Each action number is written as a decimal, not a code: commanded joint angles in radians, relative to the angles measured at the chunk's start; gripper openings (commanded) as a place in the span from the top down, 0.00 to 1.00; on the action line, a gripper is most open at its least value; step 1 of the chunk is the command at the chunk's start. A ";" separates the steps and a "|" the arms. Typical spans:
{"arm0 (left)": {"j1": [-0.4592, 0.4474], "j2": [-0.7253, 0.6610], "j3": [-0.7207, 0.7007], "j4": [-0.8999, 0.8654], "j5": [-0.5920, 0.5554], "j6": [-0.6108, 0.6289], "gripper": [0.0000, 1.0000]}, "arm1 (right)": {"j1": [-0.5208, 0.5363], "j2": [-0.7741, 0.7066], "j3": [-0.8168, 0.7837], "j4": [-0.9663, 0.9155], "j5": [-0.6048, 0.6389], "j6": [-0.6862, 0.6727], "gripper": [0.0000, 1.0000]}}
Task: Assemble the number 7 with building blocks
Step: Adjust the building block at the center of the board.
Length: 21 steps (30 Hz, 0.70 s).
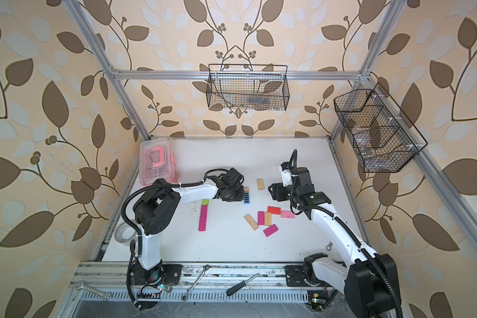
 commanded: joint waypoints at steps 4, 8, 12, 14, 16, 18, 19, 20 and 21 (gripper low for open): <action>-0.008 0.029 -0.028 -0.109 -0.025 -0.003 0.68 | -0.003 -0.002 -0.016 -0.024 -0.036 -0.024 0.32; -0.008 -0.026 -0.057 -0.122 -0.046 -0.005 0.57 | 0.071 0.010 -0.035 -0.046 -0.024 -0.012 0.31; -0.007 -0.117 -0.103 -0.141 -0.089 -0.008 0.45 | 0.193 -0.018 -0.087 -0.047 0.029 0.030 0.27; -0.007 -0.167 -0.125 -0.163 -0.106 -0.006 0.43 | 0.237 -0.023 -0.106 -0.064 0.048 0.053 0.27; -0.005 -0.213 -0.147 -0.184 -0.117 -0.007 0.40 | 0.286 -0.027 -0.127 -0.071 0.058 0.073 0.26; -0.005 -0.266 -0.174 -0.201 -0.129 -0.008 0.37 | 0.349 -0.012 -0.141 -0.076 0.068 0.094 0.26; -0.004 -0.299 -0.191 -0.211 -0.139 -0.011 0.35 | 0.385 0.001 -0.146 -0.076 0.080 0.104 0.26; -0.002 -0.337 -0.209 -0.222 -0.148 -0.011 0.32 | 0.431 0.020 -0.150 -0.075 0.092 0.112 0.26; 0.000 -0.371 -0.225 -0.230 -0.159 -0.010 0.30 | 0.465 0.035 -0.150 -0.073 0.106 0.118 0.26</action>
